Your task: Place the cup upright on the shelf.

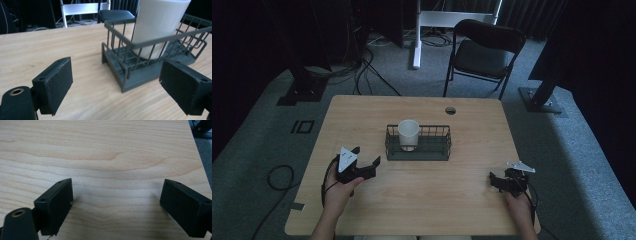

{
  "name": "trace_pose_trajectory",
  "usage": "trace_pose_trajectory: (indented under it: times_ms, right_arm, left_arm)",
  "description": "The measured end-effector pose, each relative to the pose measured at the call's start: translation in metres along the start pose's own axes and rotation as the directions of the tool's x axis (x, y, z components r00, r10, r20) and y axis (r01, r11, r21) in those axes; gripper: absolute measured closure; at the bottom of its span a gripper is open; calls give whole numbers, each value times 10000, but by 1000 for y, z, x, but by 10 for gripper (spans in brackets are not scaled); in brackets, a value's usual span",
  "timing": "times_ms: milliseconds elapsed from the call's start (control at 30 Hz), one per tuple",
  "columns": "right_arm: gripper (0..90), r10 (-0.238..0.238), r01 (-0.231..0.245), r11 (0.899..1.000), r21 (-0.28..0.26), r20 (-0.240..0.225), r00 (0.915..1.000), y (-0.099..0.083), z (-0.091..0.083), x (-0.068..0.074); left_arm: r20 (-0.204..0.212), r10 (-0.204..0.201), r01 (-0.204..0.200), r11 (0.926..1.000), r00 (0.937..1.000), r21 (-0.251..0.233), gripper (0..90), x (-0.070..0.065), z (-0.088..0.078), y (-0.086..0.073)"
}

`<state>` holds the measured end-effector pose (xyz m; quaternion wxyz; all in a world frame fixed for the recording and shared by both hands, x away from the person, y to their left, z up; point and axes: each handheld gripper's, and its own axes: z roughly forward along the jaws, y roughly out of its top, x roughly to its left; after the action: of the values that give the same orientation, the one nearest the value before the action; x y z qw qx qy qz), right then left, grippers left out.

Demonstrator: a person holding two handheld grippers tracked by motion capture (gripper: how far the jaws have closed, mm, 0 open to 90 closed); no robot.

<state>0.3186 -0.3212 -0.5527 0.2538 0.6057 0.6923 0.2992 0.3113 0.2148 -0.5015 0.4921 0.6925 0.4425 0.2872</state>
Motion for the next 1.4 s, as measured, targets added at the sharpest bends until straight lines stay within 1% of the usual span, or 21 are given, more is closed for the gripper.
trace_pose_trajectory:
  times_ms: [167,233,267,367,433,500,667,700,833,933,967,1033,1100,1133,1200,1233,1267,1300,1333,1367,1400]
  right_arm:
    - [108,3,-3,10000,-4,-2,10000,0,0,0]
    - [108,1,-1,10000,-4,-1,10000,0,0,0]
    - [108,1,-1,10000,-2,-1,10000,0,0,0]
    - [108,4,-4,10000,-3,-2,10000,0,0,0]
    - [108,18,-18,10000,2,11,10000,0,0,0]
    - [108,24,-24,10000,-4,19,10000,0,0,0]
    - [108,27,-27,10000,-3,19,10000,0,0,0]
    - [108,26,-26,10000,-4,21,10000,0,0,0]
    - [108,30,-30,10000,-7,25,10000,0,0,0]
    - [108,27,-27,10000,-7,27,10000,0,0,0]
    - [108,27,-27,10000,-9,24,10000,0,0,0]
    - [108,28,-28,10000,-6,25,10000,0,0,0]
    - [108,32,-32,10000,-6,27,10000,0,0,0]
    - [108,28,-28,10000,-8,25,10000,0,0,0]
    - [108,27,-27,10000,-7,26,10000,0,0,0]
    - [108,33,-33,10000,-8,33,10000,0,0,0]
    - [108,39,-39,10000,-12,33,10000,0,0,0]
    - [108,33,-33,10000,-6,32,10000,0,0,0]
    - [108,33,-33,10000,-8,33,10000,0,0,0]
    - [108,33,-33,10000,-6,33,10000,0,0,0]
    - [108,38,-38,10000,-5,30,10000,0,0,0]
  left_arm:
    - [111,-70,69,9999,9999,88,121,4,-7,-11]
    - [209,-36,34,9999,9998,109,122,4,-10,-14]
    - [237,39,-44,9998,9997,192,122,4,-12,-16]
    - [260,-14,6,9995,9997,320,122,5,-16,-21]
    - [193,11,-20,9989,9998,468,122,6,-19,-24]
    - [186,-121,111,9986,9998,520,122,8,-23,-27]
    - [35,-241,238,9968,9997,759,122,11,-31,-37]
    - [47,-347,342,9957,9994,860,122,13,-32,-40]
    - [-4,-401,398,9921,9992,1189,121,17,-37,-48]
    - [-236,-586,612,9895,9980,1308,122,22,-41,-54]
    - [-323,-725,762,9876,9968,1372,121,23,-43,-55]
    - [-496,-815,883,9839,9954,1554,122,27,-45,-58]
    - [-816,-965,1096,9783,9920,1759,121,31,-47,-61]
    - [-1015,-1082,1256,9745,9889,1859,121,34,-48,-62]
    - [-1354,-1118,1385,9683,9845,2078,122,37,-50,-64]
    - [-1576,-1178,1493,9671,9804,2058,121,39,-51,-64]
    - [-1844,-1137,1533,9640,9763,2172,122,42,-53,-64]
    - [-1978,-1137,1582,9612,9736,2262,121,44,-53,-65]
    - [-2144,-1257,1761,9558,9686,2355,122,46,-54,-66]
    - [-2238,-1369,1903,9525,9650,2378,122,48,-55,-66]
    - [-2441,-1497,2090,9484,9581,2386,122,50,-56,-66]
